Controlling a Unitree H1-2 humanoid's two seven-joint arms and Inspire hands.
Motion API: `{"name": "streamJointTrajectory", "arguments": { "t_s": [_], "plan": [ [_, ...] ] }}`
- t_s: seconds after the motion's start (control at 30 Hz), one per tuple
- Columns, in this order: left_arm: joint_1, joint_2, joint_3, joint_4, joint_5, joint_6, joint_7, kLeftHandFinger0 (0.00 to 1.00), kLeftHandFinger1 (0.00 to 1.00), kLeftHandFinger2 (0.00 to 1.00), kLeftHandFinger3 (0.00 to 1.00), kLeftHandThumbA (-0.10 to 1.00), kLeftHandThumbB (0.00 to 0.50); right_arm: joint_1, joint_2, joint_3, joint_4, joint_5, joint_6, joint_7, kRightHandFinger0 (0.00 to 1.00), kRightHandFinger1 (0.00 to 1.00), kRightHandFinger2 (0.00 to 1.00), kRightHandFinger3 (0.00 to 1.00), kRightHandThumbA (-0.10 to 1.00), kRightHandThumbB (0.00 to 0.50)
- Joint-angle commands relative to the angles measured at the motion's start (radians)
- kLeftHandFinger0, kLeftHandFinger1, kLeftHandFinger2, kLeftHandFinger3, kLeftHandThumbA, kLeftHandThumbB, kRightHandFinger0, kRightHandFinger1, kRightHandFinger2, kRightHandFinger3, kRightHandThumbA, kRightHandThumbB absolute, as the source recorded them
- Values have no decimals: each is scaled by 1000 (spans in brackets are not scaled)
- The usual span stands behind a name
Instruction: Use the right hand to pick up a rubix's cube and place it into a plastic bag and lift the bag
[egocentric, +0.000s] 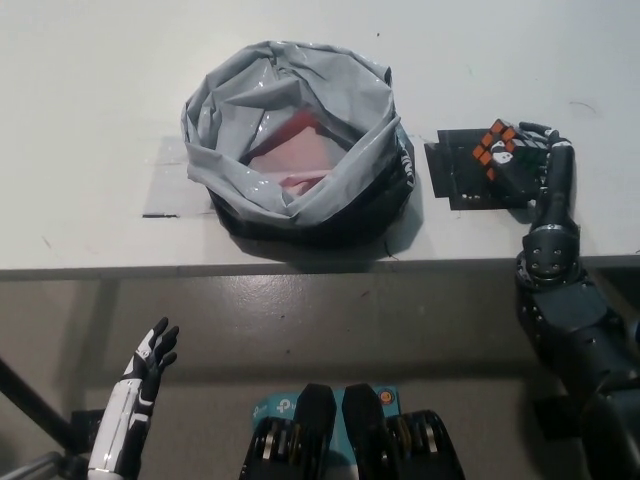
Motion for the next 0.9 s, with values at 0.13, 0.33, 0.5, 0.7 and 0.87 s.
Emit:
{"name": "streamJointTrajectory", "arguments": {
  "t_s": [0.13,0.33,0.5,0.7,0.87],
  "plan": [
    [-6,11,6,-6,-6,-37,-1,1000,1000,1000,1000,1000,256,-9,16,-12,57,56,23,44,0,228,650,716,-100,228],
    [3,9,8,-4,-14,-47,-1,1000,1000,1000,1000,1000,235,2,23,-82,52,140,-48,72,0,258,663,690,-100,218],
    [20,8,10,-19,-9,-30,0,1000,1000,1000,1000,1000,237,-25,51,-343,-15,449,5,320,0,368,799,763,-100,204],
    [24,8,11,-7,-4,-48,4,1000,1000,1000,1000,1000,231,-45,92,-540,-180,693,235,441,0,217,797,1000,-100,141],
    [23,9,12,-10,-3,-46,4,1000,1000,1000,1000,1000,223,-33,134,-570,-393,807,433,453,0,35,719,1000,-100,104]
  ]
}}
